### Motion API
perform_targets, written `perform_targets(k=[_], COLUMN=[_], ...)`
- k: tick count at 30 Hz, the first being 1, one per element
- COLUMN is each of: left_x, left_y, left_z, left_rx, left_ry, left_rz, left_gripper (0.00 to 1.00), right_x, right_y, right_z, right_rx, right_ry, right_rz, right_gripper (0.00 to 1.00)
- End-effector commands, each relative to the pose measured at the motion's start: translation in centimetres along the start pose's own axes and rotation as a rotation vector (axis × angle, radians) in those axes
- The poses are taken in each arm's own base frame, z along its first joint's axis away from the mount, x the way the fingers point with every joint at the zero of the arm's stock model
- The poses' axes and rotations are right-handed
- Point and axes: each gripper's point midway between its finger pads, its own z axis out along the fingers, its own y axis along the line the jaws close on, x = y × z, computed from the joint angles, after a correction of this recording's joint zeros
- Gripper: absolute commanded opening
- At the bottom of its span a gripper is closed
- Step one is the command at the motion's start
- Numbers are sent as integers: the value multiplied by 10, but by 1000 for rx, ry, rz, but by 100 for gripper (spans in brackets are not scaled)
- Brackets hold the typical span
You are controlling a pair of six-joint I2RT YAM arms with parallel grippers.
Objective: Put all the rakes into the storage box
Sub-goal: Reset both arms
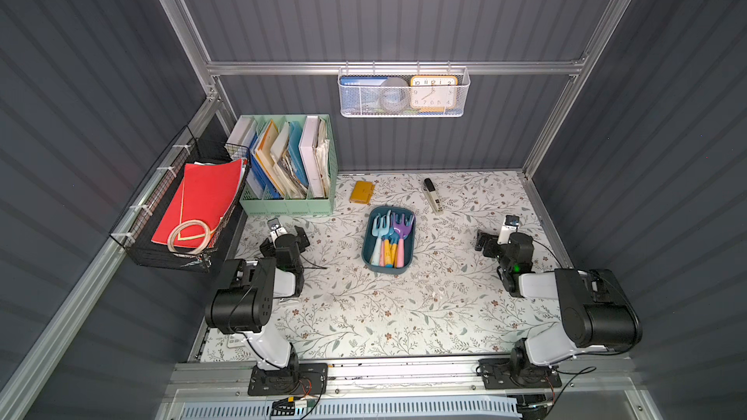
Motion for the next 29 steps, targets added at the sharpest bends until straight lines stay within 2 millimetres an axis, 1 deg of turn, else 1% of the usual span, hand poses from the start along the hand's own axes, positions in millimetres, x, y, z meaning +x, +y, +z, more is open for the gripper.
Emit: perform_targets(k=[1, 19, 25, 29], left_x=[-14, -13, -13, -13], left_y=[-1, -1, -5, -2], left_z=[1, 0, 2, 0], left_rx=[3, 1, 21, 7], left_ry=[-45, -44, -37, -44], left_rz=[-39, -38, -40, -35], left_gripper=[100, 100, 100, 100], right_x=[-11, -12, -13, -12], right_y=[2, 2, 2, 2], right_z=[1, 0, 1, 0], right_rx=[-9, -10, -11, -12], right_ry=[-39, -64, -65, -62], right_rz=[-7, -7, -8, -9], right_gripper=[99, 99, 99, 99])
